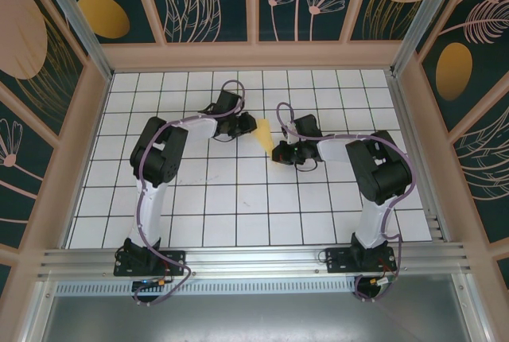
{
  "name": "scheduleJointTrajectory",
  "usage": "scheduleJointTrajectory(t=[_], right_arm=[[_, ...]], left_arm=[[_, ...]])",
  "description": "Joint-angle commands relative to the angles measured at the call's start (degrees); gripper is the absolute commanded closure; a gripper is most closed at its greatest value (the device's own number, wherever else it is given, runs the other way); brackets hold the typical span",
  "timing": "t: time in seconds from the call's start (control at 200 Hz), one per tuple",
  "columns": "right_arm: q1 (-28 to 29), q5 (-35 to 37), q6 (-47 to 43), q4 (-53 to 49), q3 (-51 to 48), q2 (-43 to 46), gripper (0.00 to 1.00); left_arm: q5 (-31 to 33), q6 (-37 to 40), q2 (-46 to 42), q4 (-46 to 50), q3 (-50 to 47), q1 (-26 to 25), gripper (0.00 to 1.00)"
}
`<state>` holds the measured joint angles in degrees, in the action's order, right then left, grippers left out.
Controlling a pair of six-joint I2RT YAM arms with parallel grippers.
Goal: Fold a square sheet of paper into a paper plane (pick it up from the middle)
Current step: Fold the wing for the fifth time at the center of the table.
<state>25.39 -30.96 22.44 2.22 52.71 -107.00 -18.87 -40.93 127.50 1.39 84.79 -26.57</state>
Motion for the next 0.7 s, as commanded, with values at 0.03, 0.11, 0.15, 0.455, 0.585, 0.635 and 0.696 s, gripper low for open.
scheduleJointTrajectory(t=[0.03,0.11,0.15,0.455,0.585,0.635,0.696], right_arm=[[0.45,3.1,-1.25,-9.34,-3.31,-2.82,1.0],[0.45,3.1,-1.25,-9.34,-3.25,-2.84,1.0],[0.45,3.08,-1.25,-9.37,-3.23,-2.82,1.0],[0.45,2.14,-1.0,-8.59,-1.55,-1.62,1.0],[0.54,1.0,-0.74,-7.29,1.06,1.17,0.99],[0.67,0.99,-0.73,-6.71,2.16,2.6,0.95],[0.76,1.1,-0.72,-6.21,3.63,4.46,0.89]], left_arm=[[4.07,3.01,2.11,2.5,3.23,1.74,0.8],[5.17,3.53,2.31,3.0,3.84,2.12,0.8],[5.33,3.69,2.4,3.01,4.04,2.38,0.8],[6.99,5.19,0.1,4.52,7.14,4.32,0.77],[10.03,5.33,-4.67,4.63,5.82,4.51,0.68],[11.21,5.06,-6.97,4.07,4.18,4.48,0.66],[11.74,4.53,-9.71,2.87,1.59,4.46,0.63]])
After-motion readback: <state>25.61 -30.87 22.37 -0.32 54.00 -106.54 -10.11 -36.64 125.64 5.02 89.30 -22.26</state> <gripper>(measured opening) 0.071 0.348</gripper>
